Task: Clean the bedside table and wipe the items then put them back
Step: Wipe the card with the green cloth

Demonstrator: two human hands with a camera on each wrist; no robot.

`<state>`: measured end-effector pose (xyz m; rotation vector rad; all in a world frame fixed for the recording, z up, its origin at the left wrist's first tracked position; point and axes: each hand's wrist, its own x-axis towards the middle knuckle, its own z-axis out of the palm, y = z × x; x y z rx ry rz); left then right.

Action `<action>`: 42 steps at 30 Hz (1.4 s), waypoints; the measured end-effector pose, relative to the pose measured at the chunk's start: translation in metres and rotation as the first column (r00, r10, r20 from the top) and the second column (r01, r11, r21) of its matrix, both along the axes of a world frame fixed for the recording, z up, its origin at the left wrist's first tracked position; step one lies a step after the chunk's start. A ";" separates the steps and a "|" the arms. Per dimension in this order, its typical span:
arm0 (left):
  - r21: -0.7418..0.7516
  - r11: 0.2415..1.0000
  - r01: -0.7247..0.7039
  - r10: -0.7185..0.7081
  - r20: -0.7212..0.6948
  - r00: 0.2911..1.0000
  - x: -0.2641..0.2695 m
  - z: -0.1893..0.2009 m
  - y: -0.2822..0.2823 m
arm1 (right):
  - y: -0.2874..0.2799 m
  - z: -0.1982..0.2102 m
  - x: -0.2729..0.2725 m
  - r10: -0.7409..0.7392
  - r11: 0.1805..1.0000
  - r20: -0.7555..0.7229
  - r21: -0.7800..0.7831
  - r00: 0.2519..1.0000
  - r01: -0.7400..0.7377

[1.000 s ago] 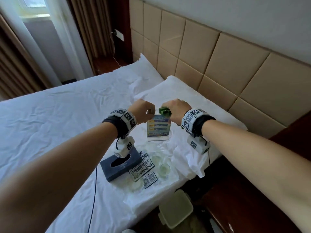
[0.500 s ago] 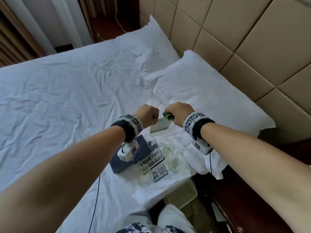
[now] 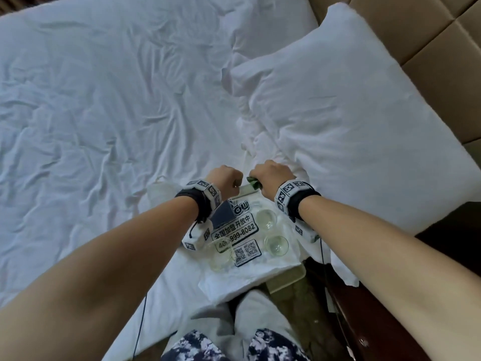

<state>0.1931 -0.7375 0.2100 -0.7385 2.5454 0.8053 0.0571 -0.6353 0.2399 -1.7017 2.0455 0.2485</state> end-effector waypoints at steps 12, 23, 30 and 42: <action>0.025 0.998 -0.050 0.047 0.088 0.995 -0.010 -0.071 -0.006 | -0.026 -0.067 -0.018 0.165 0.979 0.012 0.120 0.986 -0.165; 0.056 0.994 -0.097 0.088 0.141 0.986 -0.009 -0.093 -0.003 | -0.026 -0.089 -0.019 0.186 0.962 0.030 0.199 0.982 -0.189; 0.062 0.987 -0.150 0.137 0.173 0.975 -0.002 -0.090 0.000 | -0.026 -0.083 -0.019 0.144 0.969 0.045 0.196 0.989 -0.150; -0.041 0.994 -0.103 0.106 0.069 0.992 0.032 -0.023 0.009 | 0.000 -0.019 0.001 0.018 1.000 -0.009 0.024 1.000 -0.018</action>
